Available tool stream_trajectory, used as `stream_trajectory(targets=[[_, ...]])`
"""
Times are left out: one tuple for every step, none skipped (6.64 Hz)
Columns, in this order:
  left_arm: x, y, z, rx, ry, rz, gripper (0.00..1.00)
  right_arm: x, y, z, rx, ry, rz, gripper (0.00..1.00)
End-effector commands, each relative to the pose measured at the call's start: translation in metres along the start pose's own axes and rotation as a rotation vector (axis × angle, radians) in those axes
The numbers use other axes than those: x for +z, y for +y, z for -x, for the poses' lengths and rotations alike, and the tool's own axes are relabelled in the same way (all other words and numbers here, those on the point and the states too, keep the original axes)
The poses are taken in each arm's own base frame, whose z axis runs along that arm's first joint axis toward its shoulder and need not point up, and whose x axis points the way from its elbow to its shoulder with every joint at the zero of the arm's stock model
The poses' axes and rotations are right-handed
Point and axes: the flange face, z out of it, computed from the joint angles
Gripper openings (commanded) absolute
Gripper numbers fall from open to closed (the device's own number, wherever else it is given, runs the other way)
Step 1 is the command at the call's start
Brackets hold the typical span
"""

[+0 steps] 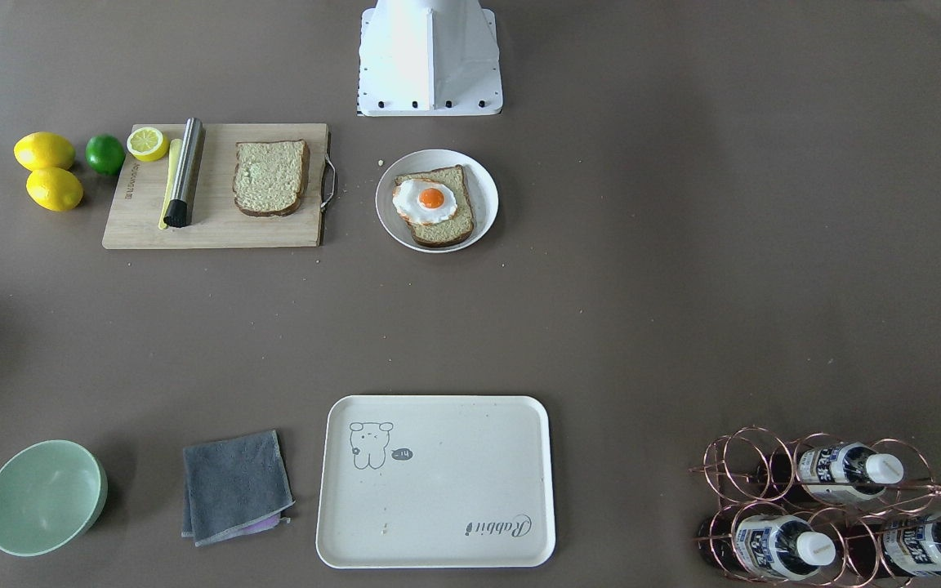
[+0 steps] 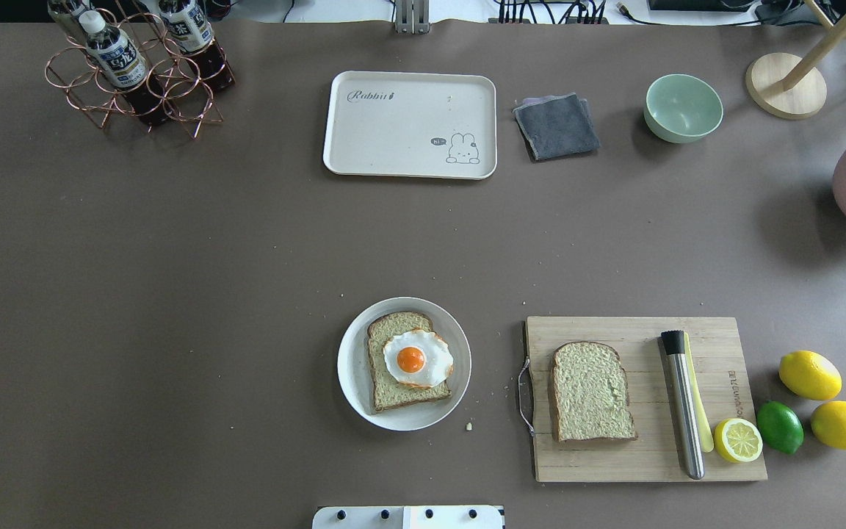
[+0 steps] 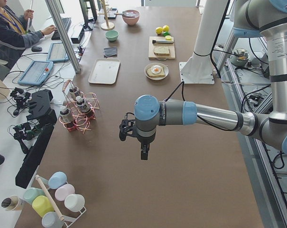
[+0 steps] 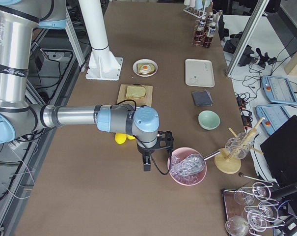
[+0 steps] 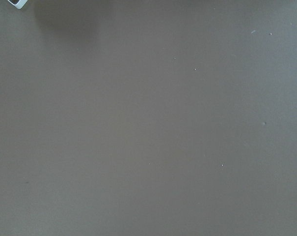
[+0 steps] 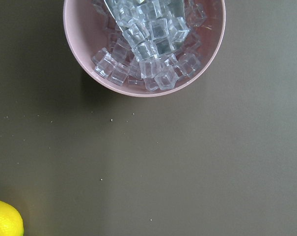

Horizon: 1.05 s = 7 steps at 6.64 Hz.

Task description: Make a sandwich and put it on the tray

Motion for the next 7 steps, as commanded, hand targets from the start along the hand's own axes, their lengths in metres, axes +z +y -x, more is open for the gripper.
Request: stream_trajectory(targets=[[-0.0033, -0.0014, -0.0028, 0.008, -0.005, -0.006, 0.98, 0.0019, 0.0002, -0.0009, 0.003, -0.001, 0.004, 1.0], [-0.0036, -0.0027, -0.003, 0.009, -0.005, -0.007, 0.98, 0.001, -0.0013, -0.0003, 0.0, 0.0, 0.002, 1.0], [-0.0026, -0.0026, -0.0018, 0.007, -0.007, -0.005, 0.98, 0.0, -0.0027, 0.0002, -0.003, 0.002, 0.0, 1.0], [-0.0027, -0.002, -0.0021, 0.007, -0.005, -0.005, 0.98, 0.0, -0.0028, 0.0005, -0.003, -0.001, -0.001, 1.0], [-0.0029, -0.0001, -0.0022, 0.005, -0.001, -0.006, 0.98, -0.0001, -0.0029, 0.0004, -0.01, 0.0, -0.001, 1.0], [-0.0025, -0.0002, -0.0026, 0.007, -0.001, -0.005, 0.98, 0.0009, -0.0015, -0.0001, -0.008, -0.002, 0.0, 1.0], [-0.0007, 0.0011, -0.0009, 0.006, 0.0, -0.002, 0.98, 0.0013, -0.0008, -0.0001, -0.003, -0.005, 0.001, 1.0]])
